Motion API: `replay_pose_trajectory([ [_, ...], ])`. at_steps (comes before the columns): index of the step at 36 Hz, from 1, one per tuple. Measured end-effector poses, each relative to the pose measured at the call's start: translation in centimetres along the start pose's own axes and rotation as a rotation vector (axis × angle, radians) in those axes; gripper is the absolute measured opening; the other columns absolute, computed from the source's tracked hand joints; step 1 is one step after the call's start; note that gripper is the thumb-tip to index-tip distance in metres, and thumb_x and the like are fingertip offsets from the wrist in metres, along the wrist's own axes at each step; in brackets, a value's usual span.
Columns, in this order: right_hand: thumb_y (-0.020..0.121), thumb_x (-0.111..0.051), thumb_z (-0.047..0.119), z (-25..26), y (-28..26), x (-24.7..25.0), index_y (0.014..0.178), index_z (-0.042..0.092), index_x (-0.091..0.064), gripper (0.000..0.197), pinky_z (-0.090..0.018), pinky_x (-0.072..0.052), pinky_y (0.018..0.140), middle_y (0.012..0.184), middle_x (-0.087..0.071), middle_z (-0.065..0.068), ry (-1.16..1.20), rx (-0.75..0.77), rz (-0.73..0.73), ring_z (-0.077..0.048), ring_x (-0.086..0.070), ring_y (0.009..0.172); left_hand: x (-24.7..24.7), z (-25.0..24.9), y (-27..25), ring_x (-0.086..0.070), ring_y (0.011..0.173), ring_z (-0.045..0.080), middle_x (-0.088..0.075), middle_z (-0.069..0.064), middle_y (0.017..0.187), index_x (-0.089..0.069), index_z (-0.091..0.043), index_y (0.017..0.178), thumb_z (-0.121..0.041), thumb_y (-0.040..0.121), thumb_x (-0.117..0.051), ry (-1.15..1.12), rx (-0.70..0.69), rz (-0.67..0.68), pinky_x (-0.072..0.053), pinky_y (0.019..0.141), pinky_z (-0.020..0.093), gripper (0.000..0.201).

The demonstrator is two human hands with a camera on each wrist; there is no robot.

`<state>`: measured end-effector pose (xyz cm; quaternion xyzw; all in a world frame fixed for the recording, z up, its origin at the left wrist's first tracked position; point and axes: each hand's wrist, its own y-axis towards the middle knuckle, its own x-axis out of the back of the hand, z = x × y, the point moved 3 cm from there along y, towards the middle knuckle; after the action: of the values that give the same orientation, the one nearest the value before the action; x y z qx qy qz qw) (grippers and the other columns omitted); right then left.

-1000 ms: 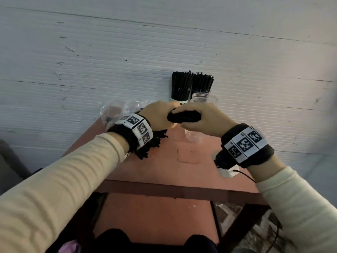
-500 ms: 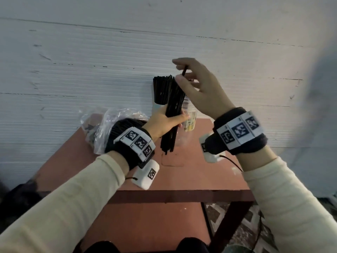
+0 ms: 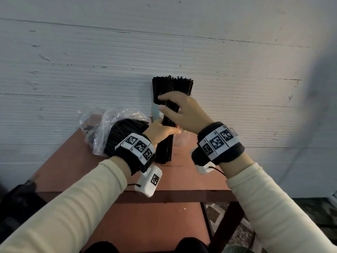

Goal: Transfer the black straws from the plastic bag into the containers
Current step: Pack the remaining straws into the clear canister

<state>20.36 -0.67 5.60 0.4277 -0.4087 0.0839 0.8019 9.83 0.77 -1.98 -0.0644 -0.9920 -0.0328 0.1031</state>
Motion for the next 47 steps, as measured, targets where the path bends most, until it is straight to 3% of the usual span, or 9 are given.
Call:
replay_pose_trajectory([
  [3, 0.093, -0.061, 0.023, -0.4, -0.3, -0.9, 0.121, 0.013, -0.063, 0.030, 0.001, -0.027, 0.094, 0.127, -0.055, 0.000, 0.017, 0.003, -0.050, -0.009, -0.052, 0.117, 0.0, 0.8, 0.2, -0.067, 0.103, 0.020, -0.074, 0.006, 0.104, -0.073, -0.015, 0.100, -0.026, 0.059, -0.080, 0.021, 0.066, 0.023, -0.047, 0.103, 0.043, 0.043],
  [15, 0.086, -0.064, 0.011, -0.1, -0.6, -1.3, 0.109, 0.010, -0.065, 0.023, -0.008, -0.036, 0.092, 0.116, -0.054, -0.004, 0.100, 0.022, -0.167, -0.008, -0.053, 0.104, -0.1, 1.4, -0.3, -0.064, 0.103, 0.019, -0.072, 0.007, 0.108, -0.072, -0.013, 0.094, -0.025, 0.075, -0.080, 0.056, 0.096, 0.037, -0.049, 0.087, 0.028, 0.024],
  [19, 0.084, -0.072, 0.025, 0.3, -1.0, -0.7, 0.134, 0.012, -0.049, 0.057, -0.003, -0.030, 0.097, 0.133, -0.046, -0.003, 0.125, -0.025, -0.152, -0.004, -0.044, 0.118, 0.2, 1.2, -0.4, -0.066, 0.085, 0.020, -0.070, 0.003, 0.077, -0.068, -0.012, 0.075, -0.046, 0.068, -0.072, 0.109, 0.005, 0.021, -0.052, 0.095, 0.042, 0.035],
  [24, 0.070, -0.083, 0.042, 0.4, -1.8, 0.2, 0.152, 0.018, -0.016, 0.109, -0.018, -0.035, 0.105, 0.137, -0.031, -0.002, 0.167, -0.165, -0.010, -0.010, -0.036, 0.124, 1.0, -0.3, -1.3, -0.065, 0.086, 0.017, -0.069, 0.003, 0.087, -0.067, -0.006, 0.092, -0.019, 0.092, -0.063, 0.095, -0.118, 0.051, -0.052, 0.095, 0.046, 0.014],
  [27, 0.062, -0.084, 0.052, 1.2, -2.6, 0.6, 0.132, 0.022, -0.044, 0.086, -0.029, -0.043, 0.101, 0.120, -0.043, -0.001, 0.209, -0.193, 0.118, -0.009, -0.043, 0.113, 1.0, -2.4, -3.5, -0.068, 0.079, 0.009, -0.069, -0.007, 0.079, -0.064, -0.013, 0.085, -0.008, 0.098, -0.055, 0.175, -0.223, 0.384, -0.055, 0.076, 0.028, 0.016],
  [32, 0.077, -0.080, 0.032, 1.9, -4.0, 0.3, 0.104, 0.017, -0.071, 0.032, -0.022, -0.053, 0.083, 0.095, -0.070, 0.007, 0.367, -0.162, 0.240, -0.003, -0.065, 0.091, 0.5, -4.2, -6.1, -0.071, 0.087, 0.020, -0.067, 0.019, 0.081, -0.065, 0.000, 0.079, -0.014, 0.095, -0.062, 0.375, -0.208, 0.670, -0.055, 0.086, 0.027, 0.022],
  [37, 0.081, -0.072, 0.002, 1.3, -3.1, 1.8, 0.078, -0.010, -0.059, 0.017, -0.035, -0.053, 0.065, 0.074, -0.062, -0.021, 0.430, -0.121, -0.056, -0.025, -0.062, 0.069, -0.7, -4.4, -4.4, -0.065, 0.079, 0.018, -0.066, 0.009, 0.078, -0.069, -0.004, 0.087, -0.009, 0.087, -0.072, 0.168, -0.234, 0.443, -0.057, 0.082, 0.036, 0.006],
  [43, 0.082, -0.069, 0.005, -1.7, 0.6, 7.2, 0.084, -0.011, -0.058, 0.020, -0.032, -0.055, 0.068, 0.076, -0.060, -0.012, 0.525, -0.226, -0.461, -0.014, -0.061, 0.071, -0.6, -5.1, 0.3, -0.043, 0.124, 0.007, -0.039, -0.002, 0.139, -0.024, -0.032, 0.143, -0.041, 0.066, -0.087, 0.145, -0.363, -0.075, -0.038, 0.087, 0.016, 0.100],
  [47, 0.079, -0.070, 0.014, -4.2, 3.6, 9.6, 0.080, 0.004, -0.058, 0.016, -0.028, -0.053, 0.060, 0.072, -0.057, -0.005, 0.462, -0.305, -0.609, -0.010, -0.058, 0.065, -0.7, -5.0, 4.6, -0.023, 0.143, 0.016, -0.013, 0.004, 0.159, -0.002, -0.026, 0.154, -0.035, 0.067, -0.088, 0.213, -0.275, -0.092, -0.037, 0.106, 0.024, 0.122],
])
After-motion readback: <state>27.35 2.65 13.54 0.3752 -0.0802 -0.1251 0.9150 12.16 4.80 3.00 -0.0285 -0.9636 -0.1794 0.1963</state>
